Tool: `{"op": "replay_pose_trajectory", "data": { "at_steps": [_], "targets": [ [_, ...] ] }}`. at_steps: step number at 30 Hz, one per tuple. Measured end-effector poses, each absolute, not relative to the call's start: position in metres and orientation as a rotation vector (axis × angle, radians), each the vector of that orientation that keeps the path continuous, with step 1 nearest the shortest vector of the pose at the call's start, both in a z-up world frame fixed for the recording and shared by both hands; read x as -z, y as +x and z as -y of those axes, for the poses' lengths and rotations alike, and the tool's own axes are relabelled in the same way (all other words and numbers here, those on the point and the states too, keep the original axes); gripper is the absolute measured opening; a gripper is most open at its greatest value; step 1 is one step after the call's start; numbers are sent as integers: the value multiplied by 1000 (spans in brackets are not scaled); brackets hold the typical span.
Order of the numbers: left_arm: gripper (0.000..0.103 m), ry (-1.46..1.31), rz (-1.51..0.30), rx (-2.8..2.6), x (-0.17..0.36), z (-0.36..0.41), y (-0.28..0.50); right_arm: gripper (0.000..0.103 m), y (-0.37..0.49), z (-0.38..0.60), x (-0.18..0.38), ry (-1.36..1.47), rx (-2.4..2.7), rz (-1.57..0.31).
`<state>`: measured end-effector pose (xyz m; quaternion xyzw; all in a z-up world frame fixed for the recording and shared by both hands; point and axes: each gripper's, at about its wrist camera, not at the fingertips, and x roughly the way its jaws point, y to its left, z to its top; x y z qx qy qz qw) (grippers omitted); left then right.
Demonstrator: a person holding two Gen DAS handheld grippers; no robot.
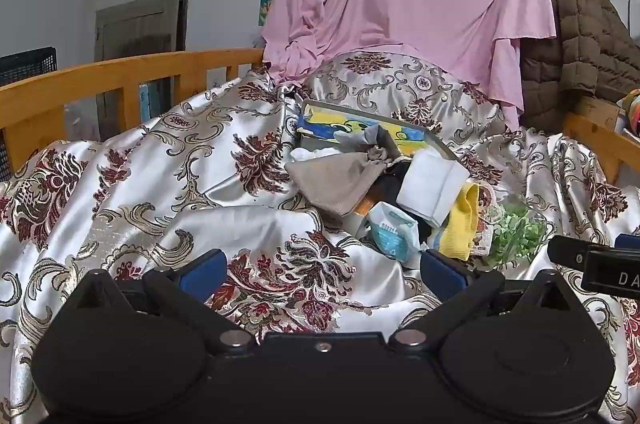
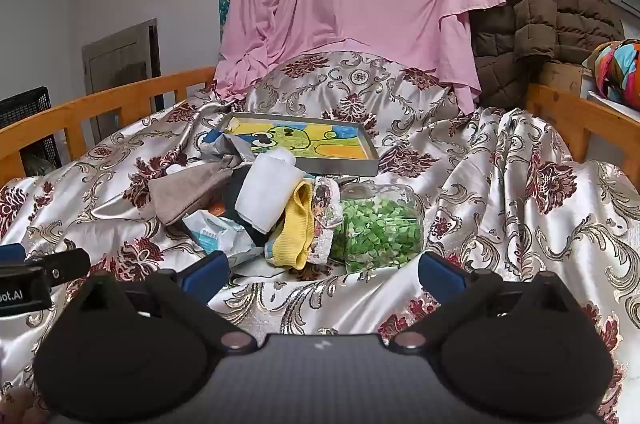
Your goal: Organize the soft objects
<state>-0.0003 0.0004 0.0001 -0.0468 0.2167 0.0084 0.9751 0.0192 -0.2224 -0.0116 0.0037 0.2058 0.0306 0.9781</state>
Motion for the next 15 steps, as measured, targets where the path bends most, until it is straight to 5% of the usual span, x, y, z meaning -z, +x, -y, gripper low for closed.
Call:
{"op": "replay_pose_trajectory", "data": {
  "at_steps": [15],
  "targets": [
    [102,-89,-440,-23,3,-3,3,103,19,222,11,5,-61,-422]
  ]
}}
